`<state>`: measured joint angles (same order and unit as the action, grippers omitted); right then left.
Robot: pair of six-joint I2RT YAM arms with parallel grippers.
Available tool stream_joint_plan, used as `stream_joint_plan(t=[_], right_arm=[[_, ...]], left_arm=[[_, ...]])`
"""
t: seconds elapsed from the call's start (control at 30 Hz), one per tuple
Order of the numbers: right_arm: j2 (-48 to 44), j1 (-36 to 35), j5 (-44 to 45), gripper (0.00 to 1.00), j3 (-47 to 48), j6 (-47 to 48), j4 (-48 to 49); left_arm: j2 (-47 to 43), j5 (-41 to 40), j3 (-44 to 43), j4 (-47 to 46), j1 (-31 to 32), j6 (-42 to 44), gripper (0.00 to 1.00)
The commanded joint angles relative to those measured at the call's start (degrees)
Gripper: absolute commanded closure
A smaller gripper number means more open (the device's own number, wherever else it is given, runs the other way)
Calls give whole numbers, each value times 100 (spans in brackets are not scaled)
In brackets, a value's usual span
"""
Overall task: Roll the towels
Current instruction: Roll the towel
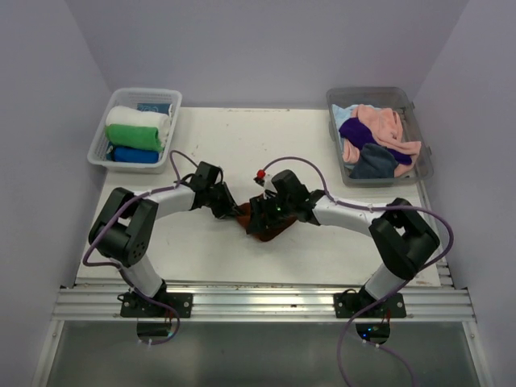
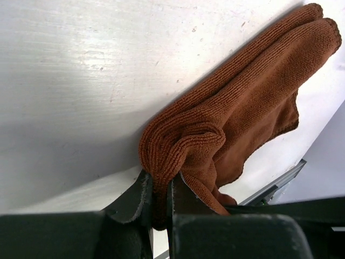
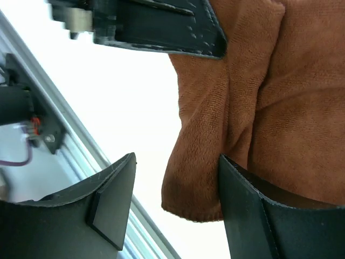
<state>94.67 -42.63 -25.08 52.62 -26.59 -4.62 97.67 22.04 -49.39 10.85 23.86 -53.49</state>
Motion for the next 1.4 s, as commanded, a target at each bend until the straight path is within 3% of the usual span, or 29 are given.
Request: stream_joint_plan(t=[0.0, 0.33, 0.77, 1.1, 1.37], right_arm=[[-213, -262, 995, 36, 467, 461, -732], [262, -746, 2156, 37, 1207, 919, -1190], [790, -1001, 2410, 40, 1585, 1086, -1154], [851, -1282, 2719, 32, 1839, 1323, -1348], [1071, -1423, 3062, 37, 2007, 1358, -1401]], left_arm=[[-178, -323, -27, 374, -39, -73, 100], [-380, -350, -1, 453, -30, -117, 100], [-442, -332, 17, 505, -30, -126, 100], [-424, -350, -1, 506, -30, -135, 100], [-433, -350, 8, 523, -30, -144, 100]])
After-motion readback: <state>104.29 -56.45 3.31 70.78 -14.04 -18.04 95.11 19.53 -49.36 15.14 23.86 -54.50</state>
